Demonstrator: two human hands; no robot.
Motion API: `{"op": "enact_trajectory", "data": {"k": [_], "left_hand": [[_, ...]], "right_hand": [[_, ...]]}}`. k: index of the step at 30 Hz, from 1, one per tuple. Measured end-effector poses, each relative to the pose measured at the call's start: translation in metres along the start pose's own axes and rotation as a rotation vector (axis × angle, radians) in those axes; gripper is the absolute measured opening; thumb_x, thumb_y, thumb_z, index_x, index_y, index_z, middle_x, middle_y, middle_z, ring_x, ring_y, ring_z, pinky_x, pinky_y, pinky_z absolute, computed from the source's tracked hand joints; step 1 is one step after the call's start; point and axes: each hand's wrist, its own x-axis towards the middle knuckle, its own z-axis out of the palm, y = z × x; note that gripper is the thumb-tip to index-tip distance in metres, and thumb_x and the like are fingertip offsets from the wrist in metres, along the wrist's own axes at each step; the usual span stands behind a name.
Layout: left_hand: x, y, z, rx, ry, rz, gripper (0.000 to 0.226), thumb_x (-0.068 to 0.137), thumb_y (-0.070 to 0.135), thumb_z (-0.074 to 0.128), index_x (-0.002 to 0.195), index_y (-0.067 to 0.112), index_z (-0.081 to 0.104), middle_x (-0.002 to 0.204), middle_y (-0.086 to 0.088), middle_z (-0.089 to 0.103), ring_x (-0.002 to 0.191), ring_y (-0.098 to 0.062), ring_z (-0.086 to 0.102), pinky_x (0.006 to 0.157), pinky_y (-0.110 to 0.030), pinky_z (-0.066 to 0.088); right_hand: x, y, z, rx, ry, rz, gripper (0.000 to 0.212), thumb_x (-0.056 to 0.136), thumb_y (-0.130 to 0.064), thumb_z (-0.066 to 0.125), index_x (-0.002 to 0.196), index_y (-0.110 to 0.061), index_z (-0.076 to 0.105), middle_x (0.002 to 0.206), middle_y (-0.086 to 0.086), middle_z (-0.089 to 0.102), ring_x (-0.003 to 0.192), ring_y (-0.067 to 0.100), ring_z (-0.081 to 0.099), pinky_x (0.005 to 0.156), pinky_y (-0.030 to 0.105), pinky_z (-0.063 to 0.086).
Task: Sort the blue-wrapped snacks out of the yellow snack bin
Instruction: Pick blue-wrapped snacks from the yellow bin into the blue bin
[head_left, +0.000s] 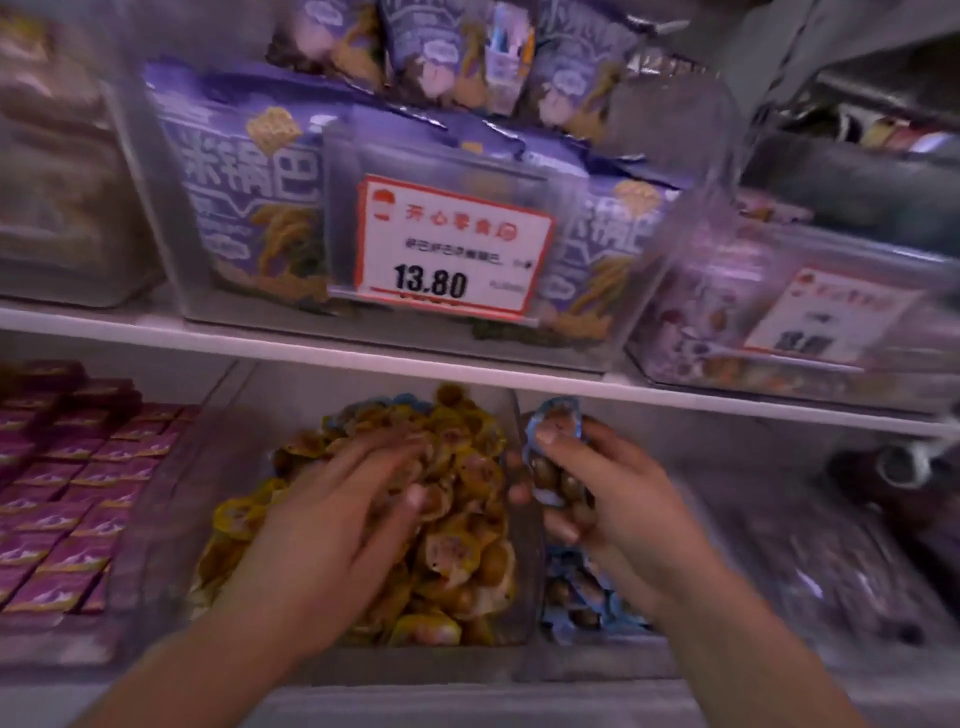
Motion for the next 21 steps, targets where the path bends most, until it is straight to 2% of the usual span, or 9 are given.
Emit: {"op": "enact_trajectory", "data": {"k": [3,5,7,9,12,14,17,19,21], "left_hand": [[0.01,-0.011,0.002,0.112,-0.02,-0.058,0.048,0.094,0.051,0.035,0.131,0.03,0.058,0.139,0.007,0.055,0.122,-0.02,0.057,0.101,-0.04,0.047],[0.014,-0.019,0.006,0.194,-0.086,-0.097,0.053,0.093,0.055,0.033,0.133,0.029,0.057,0.141,0.001,0.055,0.122,-0.026,0.058,0.101,-0.043,0.047],[0.015,-0.025,0.009,0.256,-0.17,-0.118,0.062,0.092,0.062,0.026,0.136,0.029,0.055,0.143,0.001,0.053,0.124,-0.026,0.057,0.103,-0.045,0.046],[0.013,-0.025,0.012,0.274,-0.242,-0.137,0.071,0.089,0.07,0.018,0.139,0.033,0.052,0.144,0.006,0.052,0.127,-0.021,0.054,0.105,-0.042,0.044],[0.007,-0.022,0.01,0.269,-0.288,-0.125,0.074,0.087,0.073,0.014,0.142,0.035,0.048,0.145,0.009,0.051,0.131,-0.016,0.05,0.106,-0.038,0.043],[0.003,-0.018,0.005,0.284,-0.306,-0.105,0.071,0.087,0.071,0.017,0.142,0.039,0.047,0.145,0.01,0.051,0.134,-0.016,0.047,0.107,-0.035,0.041],[-0.007,-0.015,-0.006,0.334,-0.325,-0.082,0.064,0.088,0.065,0.022,0.14,0.039,0.049,0.136,0.014,0.056,0.122,-0.014,0.056,0.101,-0.03,0.041],[-0.017,-0.015,-0.013,0.339,-0.317,-0.049,0.056,0.091,0.06,0.028,0.135,0.036,0.053,0.129,0.014,0.059,0.116,-0.013,0.058,0.099,-0.026,0.038],[-0.026,-0.016,-0.017,0.338,-0.335,-0.054,0.056,0.092,0.061,0.024,0.138,0.038,0.048,0.133,0.017,0.054,0.121,-0.011,0.051,0.104,-0.025,0.034]], "right_hand": [[0.005,-0.01,-0.049,-0.19,0.072,-0.028,0.012,0.09,-0.021,0.067,0.082,-0.017,0.075,0.08,0.007,0.073,0.078,0.029,0.069,0.047,0.027,0.045],[0.008,-0.01,-0.081,-0.469,0.091,-0.023,0.01,0.09,-0.025,0.068,0.088,-0.02,0.077,0.086,0.0,0.076,0.081,0.018,0.07,0.06,0.024,0.05],[0.011,-0.004,-0.106,-0.633,0.085,0.023,0.01,0.09,-0.026,0.068,0.088,-0.02,0.077,0.088,-0.003,0.077,0.08,0.011,0.07,0.063,0.017,0.051],[0.017,0.003,-0.12,-0.739,0.158,0.015,0.013,0.091,-0.029,0.068,0.089,-0.019,0.075,0.089,0.0,0.077,0.086,0.012,0.07,0.068,0.018,0.051],[0.03,0.007,-0.117,-0.772,0.338,-0.186,0.01,0.093,-0.024,0.065,0.087,-0.02,0.073,0.084,-0.006,0.074,0.079,0.0,0.067,0.06,0.007,0.045],[0.033,0.006,-0.1,-0.695,0.371,-0.342,0.013,0.092,-0.016,0.065,0.084,-0.023,0.073,0.084,-0.014,0.073,0.079,-0.007,0.065,0.064,0.003,0.044],[0.029,0.011,-0.06,-0.692,0.29,-0.507,0.018,0.092,-0.01,0.061,0.088,-0.023,0.073,0.088,-0.015,0.074,0.086,-0.005,0.066,0.076,0.006,0.046],[0.024,0.015,-0.027,-0.768,0.177,-0.603,0.016,0.091,-0.021,0.058,0.093,-0.026,0.073,0.089,-0.018,0.072,0.088,-0.006,0.065,0.076,0.006,0.045],[0.023,0.018,0.007,-0.85,0.014,-0.637,0.019,0.088,-0.031,0.055,0.098,-0.031,0.072,0.089,-0.018,0.072,0.086,-0.007,0.064,0.074,0.007,0.046]]}}
